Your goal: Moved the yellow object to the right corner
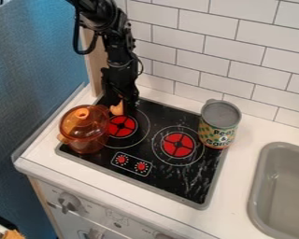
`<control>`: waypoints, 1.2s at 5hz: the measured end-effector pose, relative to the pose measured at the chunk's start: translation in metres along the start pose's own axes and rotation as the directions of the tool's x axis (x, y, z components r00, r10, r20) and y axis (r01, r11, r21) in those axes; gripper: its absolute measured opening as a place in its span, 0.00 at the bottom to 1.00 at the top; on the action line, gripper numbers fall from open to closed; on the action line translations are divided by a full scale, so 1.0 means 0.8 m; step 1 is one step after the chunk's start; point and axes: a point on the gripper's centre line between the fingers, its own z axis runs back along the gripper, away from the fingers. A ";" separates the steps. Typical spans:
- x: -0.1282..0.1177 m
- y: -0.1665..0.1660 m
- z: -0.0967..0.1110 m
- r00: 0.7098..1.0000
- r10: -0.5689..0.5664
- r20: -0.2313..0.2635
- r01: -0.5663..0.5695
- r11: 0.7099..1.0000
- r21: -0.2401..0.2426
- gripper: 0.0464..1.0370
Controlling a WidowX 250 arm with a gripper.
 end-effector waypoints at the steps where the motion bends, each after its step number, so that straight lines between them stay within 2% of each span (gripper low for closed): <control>1: 0.007 -0.009 -0.008 0.999 -0.032 0.032 0.033 0.998 -0.046 0.93; 2: 0.009 -0.007 -0.009 0.998 -0.042 0.046 0.043 0.999 -0.029 0.67; 3: 0.008 -0.008 -0.009 0.998 -0.047 0.040 0.048 0.998 -0.026 0.62; 4: 0.005 -0.012 -0.012 0.998 -0.061 0.034 0.062 0.997 -0.037 0.62; 5: -0.007 -0.024 -0.001 0.994 -0.112 0.013 0.112 0.993 -0.042 0.62; 6: 0.005 -0.050 0.038 0.974 -0.209 0.082 0.211 0.977 -0.013 0.62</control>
